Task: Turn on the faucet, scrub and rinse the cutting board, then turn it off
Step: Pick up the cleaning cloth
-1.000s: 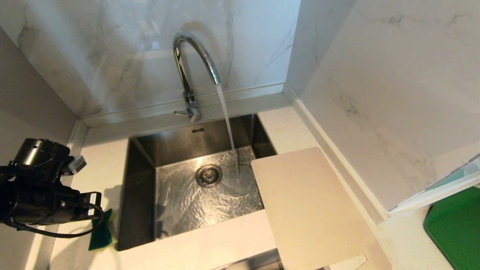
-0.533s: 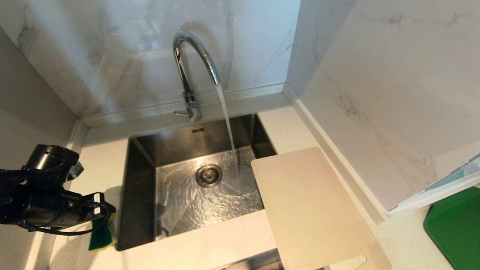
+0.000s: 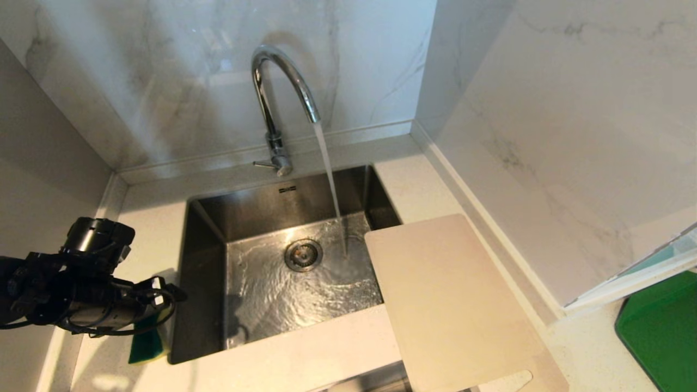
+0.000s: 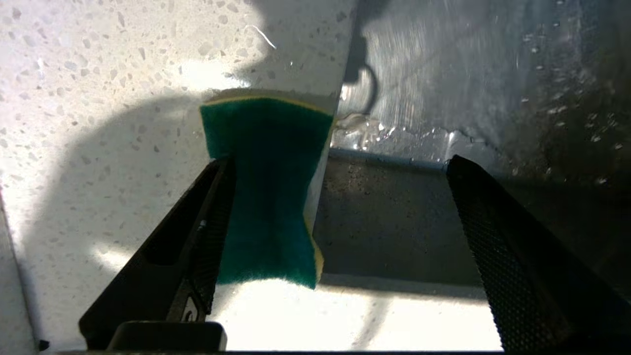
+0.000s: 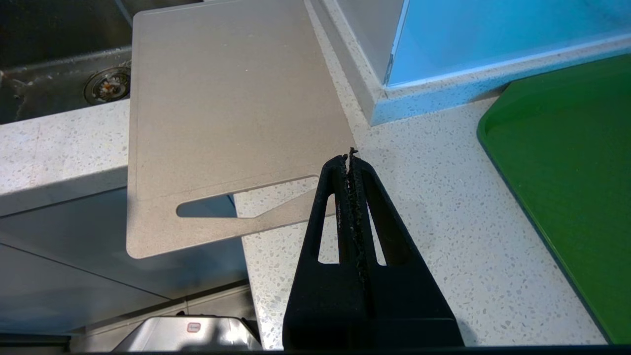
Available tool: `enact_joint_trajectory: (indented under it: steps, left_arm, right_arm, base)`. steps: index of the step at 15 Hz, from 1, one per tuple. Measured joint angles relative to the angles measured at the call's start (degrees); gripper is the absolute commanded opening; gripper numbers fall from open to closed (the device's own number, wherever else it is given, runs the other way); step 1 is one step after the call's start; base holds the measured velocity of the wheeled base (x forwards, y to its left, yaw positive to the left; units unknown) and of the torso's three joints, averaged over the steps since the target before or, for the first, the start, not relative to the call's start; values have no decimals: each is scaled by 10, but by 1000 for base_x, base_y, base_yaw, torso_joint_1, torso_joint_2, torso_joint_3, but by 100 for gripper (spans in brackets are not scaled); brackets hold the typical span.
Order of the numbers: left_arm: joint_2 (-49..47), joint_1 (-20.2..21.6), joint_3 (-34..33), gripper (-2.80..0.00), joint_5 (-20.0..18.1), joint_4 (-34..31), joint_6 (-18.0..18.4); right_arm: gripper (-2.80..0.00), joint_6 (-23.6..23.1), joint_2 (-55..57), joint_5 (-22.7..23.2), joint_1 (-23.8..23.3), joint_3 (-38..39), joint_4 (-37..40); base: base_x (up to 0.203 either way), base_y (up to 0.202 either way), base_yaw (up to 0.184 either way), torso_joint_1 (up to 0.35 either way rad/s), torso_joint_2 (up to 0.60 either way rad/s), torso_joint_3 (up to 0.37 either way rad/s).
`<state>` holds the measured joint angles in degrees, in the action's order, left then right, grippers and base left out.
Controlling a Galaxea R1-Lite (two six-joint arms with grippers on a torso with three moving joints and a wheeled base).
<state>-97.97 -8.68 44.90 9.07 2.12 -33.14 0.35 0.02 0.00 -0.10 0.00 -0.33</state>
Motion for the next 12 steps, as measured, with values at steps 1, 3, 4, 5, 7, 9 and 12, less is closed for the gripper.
enact_joint_trajectory:
  steps: [1,3,4,5,7,9,12]
  left_arm:
    - [-3,4,2,0,0,3,-7]
    - [-5,13,7,0,2,3,-9]
    - [-5,17,11,0,2,3,-9]
    - [-5,20,13,0,3,2,-7]
    - [-5,23,14,0,3,1,-6]
    - [-5,25,11,0,4,0,-5]
    - [-7,25,-3,0,4,2,-3]
  right_arm:
    - [-280,0,0,0,0,0,0]
    - [-280,0,0,0,0,0,0]
    - [-280,0,0,0,0,0,0]
    - [-280,0,0,0,0,0,0]
    - [-280,0,0,0,0,0,0]
    - [-280,0,0,0,0,0,0]
    - [-280,0,0,0,0,0,0]
  base:
    - [0,0,0,0,0,0]
    - [0,0,0,0,0,0]
    - [0,0,0,0,0,0]
    - [0,0,0,0,0,0]
    - [0,0,0,0,0,0]
    - [0,0,0,0,0,0]
    - [0,0,0,0,0,0]
